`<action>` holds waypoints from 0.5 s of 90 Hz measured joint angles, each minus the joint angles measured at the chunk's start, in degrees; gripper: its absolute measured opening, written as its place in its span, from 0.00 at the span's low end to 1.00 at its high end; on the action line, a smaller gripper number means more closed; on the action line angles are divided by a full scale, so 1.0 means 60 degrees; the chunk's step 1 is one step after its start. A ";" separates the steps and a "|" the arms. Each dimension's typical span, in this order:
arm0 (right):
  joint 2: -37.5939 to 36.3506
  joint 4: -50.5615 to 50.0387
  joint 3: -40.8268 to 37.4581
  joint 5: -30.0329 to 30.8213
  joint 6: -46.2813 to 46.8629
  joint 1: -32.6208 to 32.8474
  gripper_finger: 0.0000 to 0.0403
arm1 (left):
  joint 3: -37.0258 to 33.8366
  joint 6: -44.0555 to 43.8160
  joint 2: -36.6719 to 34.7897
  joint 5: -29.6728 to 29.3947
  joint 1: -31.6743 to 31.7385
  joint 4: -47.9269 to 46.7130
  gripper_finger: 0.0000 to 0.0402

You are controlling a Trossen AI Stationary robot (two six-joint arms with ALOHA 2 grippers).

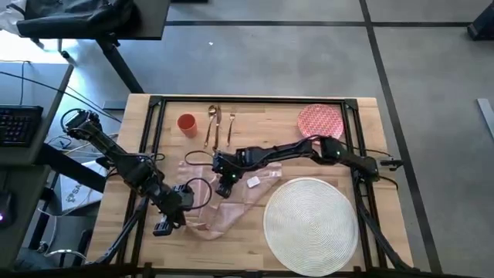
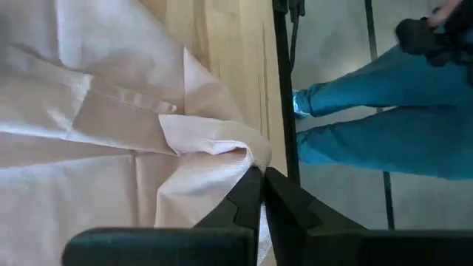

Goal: Set table place
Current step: Fold pink table napkin

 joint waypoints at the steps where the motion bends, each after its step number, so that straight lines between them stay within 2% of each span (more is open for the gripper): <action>1: -0.0083 -0.0088 0.0000 0.0037 -0.0002 0.0001 0.00 | 0.0021 -0.0025 0.0000 -0.0026 -0.0003 -0.0025 0.00; 11: -0.1215 -0.0857 -0.0070 0.0635 -0.0017 0.0167 0.00 | 0.0478 -0.0135 -0.0110 -0.0787 -0.0046 -0.0007 0.00; 19: -0.2358 -0.0807 -0.0950 0.1097 0.0301 0.0546 0.00 | 0.0974 -0.0140 -0.0206 -0.1716 -0.0042 -0.0104 0.00; 34: -0.5148 0.0968 -0.4404 0.1806 0.2486 0.1511 0.00 | 0.1561 -0.0347 -0.0335 -0.3396 -0.0038 -0.0527 0.00; 45: -0.7281 0.3028 -0.7266 0.3008 0.4766 0.2352 0.00 | 0.1557 -0.0361 -0.0283 -0.3887 -0.0039 -0.0669 0.00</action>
